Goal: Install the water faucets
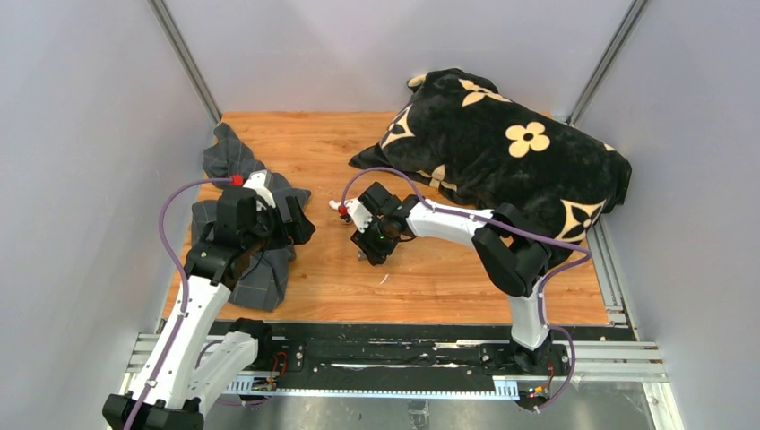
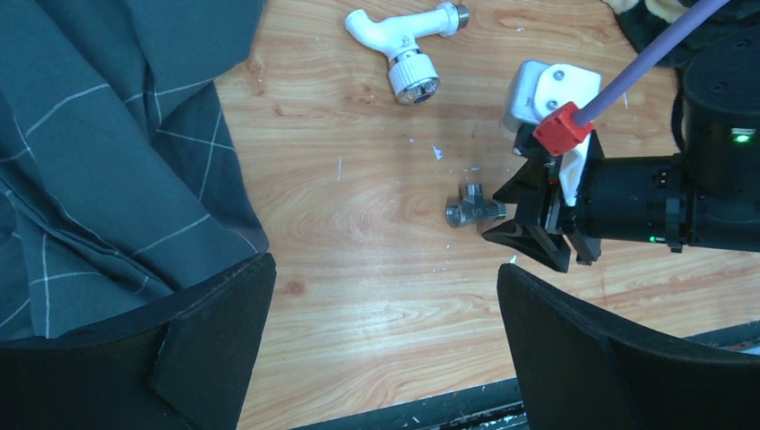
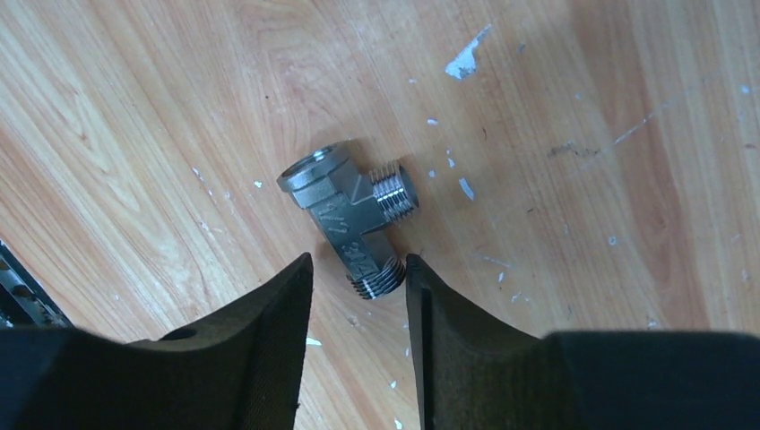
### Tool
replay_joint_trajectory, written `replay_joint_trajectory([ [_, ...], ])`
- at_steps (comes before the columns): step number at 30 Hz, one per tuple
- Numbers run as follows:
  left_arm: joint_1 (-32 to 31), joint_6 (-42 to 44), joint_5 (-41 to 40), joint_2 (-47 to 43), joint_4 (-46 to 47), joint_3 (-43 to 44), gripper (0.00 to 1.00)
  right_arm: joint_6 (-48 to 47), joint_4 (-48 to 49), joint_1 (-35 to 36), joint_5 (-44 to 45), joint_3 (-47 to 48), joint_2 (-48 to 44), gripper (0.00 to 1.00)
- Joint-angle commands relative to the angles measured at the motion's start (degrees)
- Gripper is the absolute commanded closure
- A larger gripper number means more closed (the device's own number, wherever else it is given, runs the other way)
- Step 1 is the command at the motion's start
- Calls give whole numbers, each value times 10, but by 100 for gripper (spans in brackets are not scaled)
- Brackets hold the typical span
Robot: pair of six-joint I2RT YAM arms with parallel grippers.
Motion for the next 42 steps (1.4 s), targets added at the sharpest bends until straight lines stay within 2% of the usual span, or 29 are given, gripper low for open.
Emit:
replay_joint_trajectory([
  [1, -2, -6, -2, 6, 21, -1, 2, -13, -15, 12, -6, 10, 27, 58],
  [4, -2, -1, 6, 12, 23, -7, 2, -10, -15, 15, 6, 10, 31, 46],
  [6, -2, 5, 7, 19, 22, -10, 2, -9, -10, 20, 18, 9, 31, 45],
  [7, -2, 7, 8, 23, 21, -10, 2, -12, -10, 23, 20, 9, 32, 49],
  [8, -2, 7, 11, 25, 22, -10, 2, -13, -11, 25, 21, 10, 32, 57],
  [9, -2, 5, 14, 26, 22, -10, 2, -13, -13, 26, 17, 11, 33, 71],
  [10, -2, 2, 18, 27, 24, -11, 2, -11, -15, 27, 10, 11, 32, 80],
  [12, -2, -2, 25, 29, 30, -8, 2, -5, -20, 27, -1, 9, 23, 92],
  [14, -2, -11, 25, 29, 31, -3, 2, 0, -20, 27, 6, -1, 9, 99],
  [18, -2, -27, 52, 26, 49, 2, 2, 18, -19, 18, 28, -21, -53, 99],
  [21, -2, -35, 100, 31, 71, -1, 2, 78, -4, -10, -1, -47, -99, 99],
  [24, -2, -47, 149, 40, 118, -26, 2, 181, 58, -79, -77, -98, -155, 99],
  [27, -3, -81, 201, 61, 177, -61, 2, 327, 132, -148, -154, -157, -183, 100],
  [30, -27, -147, 222, 81, 234, -90, 2, 341, 202, -178, -213, -197, -202, 100],
  [31, -39, -168, 216, 86, 253, -100, 2, 408, 209, -178, -209, -202, -210, 99],
  [36, -105, -265, 193, 116, 349, -126, 2, 405, 203, -176, -198, -210, -233, 99],
  [42, -125, -341, 188, 186, 425, -129, 1, 381, 195, -176, -188, -221, -263, 99],
])
